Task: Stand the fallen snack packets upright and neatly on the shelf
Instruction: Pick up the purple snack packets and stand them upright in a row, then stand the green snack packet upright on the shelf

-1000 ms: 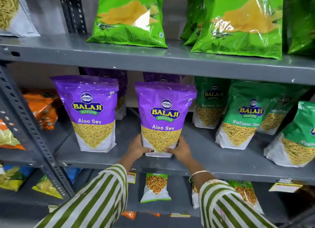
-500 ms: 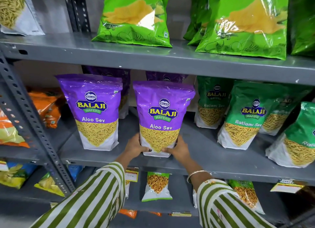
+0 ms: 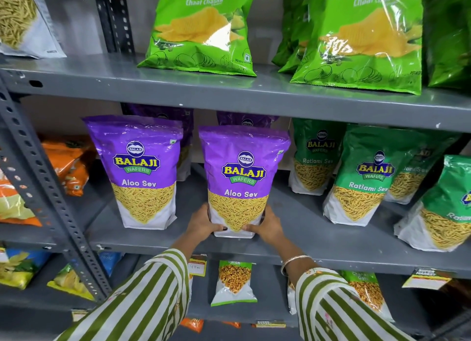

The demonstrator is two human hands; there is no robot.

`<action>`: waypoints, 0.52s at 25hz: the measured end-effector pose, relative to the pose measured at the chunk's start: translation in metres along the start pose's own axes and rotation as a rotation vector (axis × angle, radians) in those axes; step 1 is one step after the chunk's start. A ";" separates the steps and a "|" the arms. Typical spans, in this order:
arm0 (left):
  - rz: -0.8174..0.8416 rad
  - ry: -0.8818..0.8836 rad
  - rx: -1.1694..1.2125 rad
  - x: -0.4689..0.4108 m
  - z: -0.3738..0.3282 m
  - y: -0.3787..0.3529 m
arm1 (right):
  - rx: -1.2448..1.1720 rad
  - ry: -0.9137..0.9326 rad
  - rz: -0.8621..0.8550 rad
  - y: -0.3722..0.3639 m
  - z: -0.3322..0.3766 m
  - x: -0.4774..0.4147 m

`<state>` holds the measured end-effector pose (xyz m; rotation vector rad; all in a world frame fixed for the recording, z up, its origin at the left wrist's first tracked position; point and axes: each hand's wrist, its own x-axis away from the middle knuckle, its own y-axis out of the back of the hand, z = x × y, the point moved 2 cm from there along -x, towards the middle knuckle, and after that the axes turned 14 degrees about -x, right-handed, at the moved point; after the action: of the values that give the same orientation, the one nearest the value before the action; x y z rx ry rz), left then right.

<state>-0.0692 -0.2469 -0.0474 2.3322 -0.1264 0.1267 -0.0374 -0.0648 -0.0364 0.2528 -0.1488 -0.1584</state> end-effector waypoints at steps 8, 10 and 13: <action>-0.658 -0.335 -0.519 0.028 -0.018 0.004 | 0.117 0.025 -0.232 0.071 -0.008 0.013; -0.759 -0.534 -0.663 0.042 -0.044 -0.013 | 0.172 0.016 -0.409 0.113 -0.011 0.018; -0.651 -0.696 -0.680 0.045 -0.092 -0.065 | 0.158 -0.040 -0.646 0.188 -0.014 0.024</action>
<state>-0.0212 -0.1373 -0.0243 1.5448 0.2208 -0.9109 0.0141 0.1139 0.0025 0.4501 -0.1151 -0.7952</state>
